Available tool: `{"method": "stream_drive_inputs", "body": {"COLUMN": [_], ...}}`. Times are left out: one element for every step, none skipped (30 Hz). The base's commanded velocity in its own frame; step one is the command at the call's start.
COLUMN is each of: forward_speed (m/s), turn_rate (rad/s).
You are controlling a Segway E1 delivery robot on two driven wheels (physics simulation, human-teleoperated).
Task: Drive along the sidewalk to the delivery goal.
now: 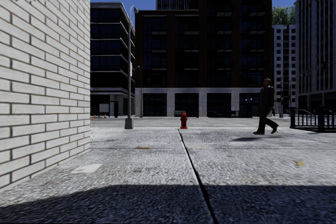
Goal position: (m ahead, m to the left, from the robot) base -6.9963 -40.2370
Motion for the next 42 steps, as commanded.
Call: {"method": "stream_drive_inputs", "body": {"forward_speed": [2.00, 2.00, 2.00, 2.00, 2.00, 2.00, 2.00, 2.00, 2.00, 2.00, 2.00, 2.00, 2.00, 2.00, 2.00, 2.00, 2.00, 2.00, 2.00, 2.00, 2.00, 2.00, 2.00, 2.00, 2.00, 2.00, 2.00, 2.00, 2.00, 2.00, 2.00, 2.00, 2.00, 2.00, 2.00, 2.00, 2.00, 2.00, 2.00, 2.00, 2.00, 2.00], "turn_rate": [-0.40, -0.57, -0.68, -0.73, -0.73, -0.76, -0.79, -0.82, -0.85, -0.86, -0.86, -0.86, -0.86, -0.86, -0.86, -0.86, -0.86, -0.86, -0.86, -0.86, -0.86, -0.86, -0.86, -0.86, -0.86, -0.86, -0.86, -0.86, -0.86, -0.86, -0.86, -0.86, -0.86, -0.86, -0.86, -0.86, -0.86, -0.86, -0.86, -0.86, -0.86, -0.39]}}
